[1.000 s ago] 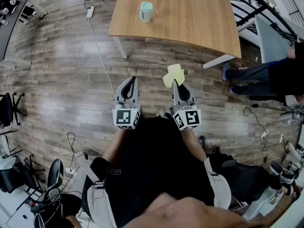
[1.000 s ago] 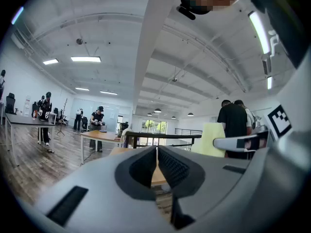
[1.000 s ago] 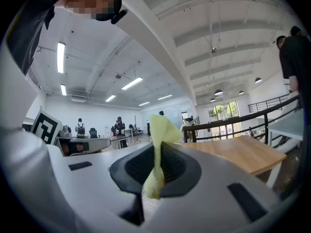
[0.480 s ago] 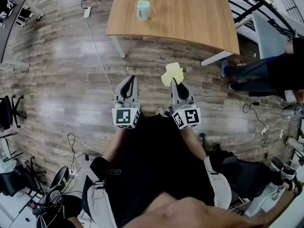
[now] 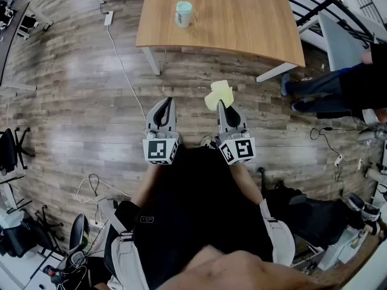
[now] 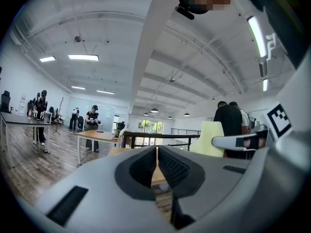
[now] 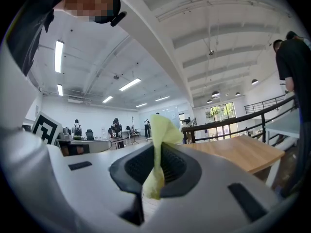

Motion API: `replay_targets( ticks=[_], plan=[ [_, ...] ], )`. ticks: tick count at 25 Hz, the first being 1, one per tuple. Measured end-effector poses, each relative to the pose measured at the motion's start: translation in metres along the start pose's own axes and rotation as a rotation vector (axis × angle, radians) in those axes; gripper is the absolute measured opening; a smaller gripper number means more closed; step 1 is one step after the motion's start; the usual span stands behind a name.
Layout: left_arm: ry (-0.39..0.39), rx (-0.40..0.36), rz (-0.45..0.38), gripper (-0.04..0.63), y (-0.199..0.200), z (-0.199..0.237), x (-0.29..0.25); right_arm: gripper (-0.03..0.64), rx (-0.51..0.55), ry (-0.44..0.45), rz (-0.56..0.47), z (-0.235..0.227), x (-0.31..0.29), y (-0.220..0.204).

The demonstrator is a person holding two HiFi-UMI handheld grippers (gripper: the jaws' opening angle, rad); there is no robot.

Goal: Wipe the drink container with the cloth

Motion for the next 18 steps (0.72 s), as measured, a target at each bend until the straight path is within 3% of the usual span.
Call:
replay_targets(
  ticks=[9,18],
  plan=[
    [-0.056,-0.016,0.022,0.028,-0.018,0.044,0.016,0.041,-0.008,-0.062,-0.003,0.033,-0.012,-0.011],
    [-0.084,0.007,0.059,0.028,-0.035,0.062,0.003,0.041,-0.009,-0.087,0.015,0.035,-0.035,-0.015]
  ],
)
Point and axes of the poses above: the fingertips, and each gripper's own axes: x backward along the fingers, z to its left, y out of its top, the point moved 1 cm from there along x, backward along the fingers, and after that the axes turned 10 degrees about z, right-handed, at the moved point
